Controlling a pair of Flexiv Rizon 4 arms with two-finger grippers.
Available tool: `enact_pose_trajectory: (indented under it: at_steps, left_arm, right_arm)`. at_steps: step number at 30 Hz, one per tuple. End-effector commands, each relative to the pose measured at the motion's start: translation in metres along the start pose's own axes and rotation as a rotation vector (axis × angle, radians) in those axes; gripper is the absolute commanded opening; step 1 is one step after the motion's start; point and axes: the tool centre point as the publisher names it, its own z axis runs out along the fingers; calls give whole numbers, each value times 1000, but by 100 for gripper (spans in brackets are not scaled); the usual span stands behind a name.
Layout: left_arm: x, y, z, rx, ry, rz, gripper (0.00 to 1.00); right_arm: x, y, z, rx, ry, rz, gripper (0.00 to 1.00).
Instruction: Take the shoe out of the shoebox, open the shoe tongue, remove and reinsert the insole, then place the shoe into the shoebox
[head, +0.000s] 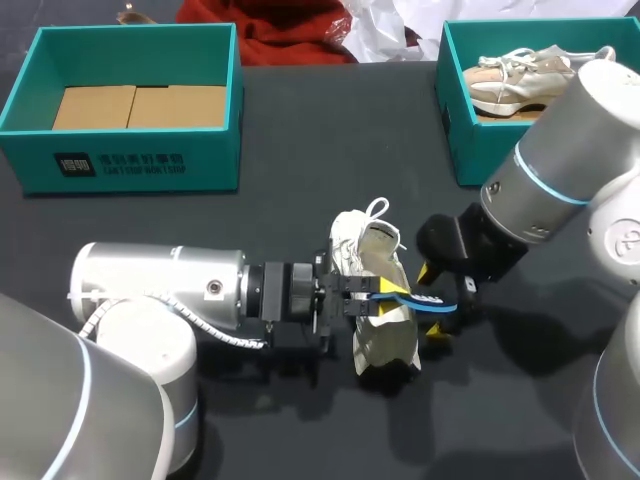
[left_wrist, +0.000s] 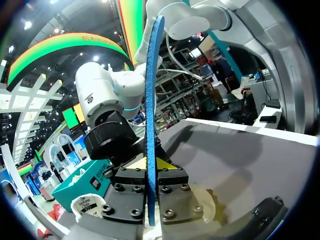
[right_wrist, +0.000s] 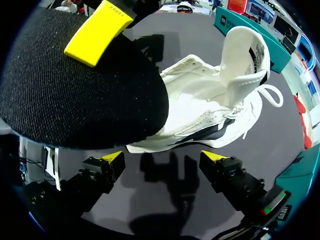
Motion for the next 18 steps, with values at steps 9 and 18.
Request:
enact_pose_trajectory:
  at_steps: [9, 18]
  left_arm:
    - [9, -10, -4, 23, 27, 6, 0]
    - [10, 0, 2, 17, 33, -11, 0]
  right_arm:
    - [2, 4, 4, -1, 1, 9, 100]
    - [2, 4, 4, -1, 1, 9, 100]
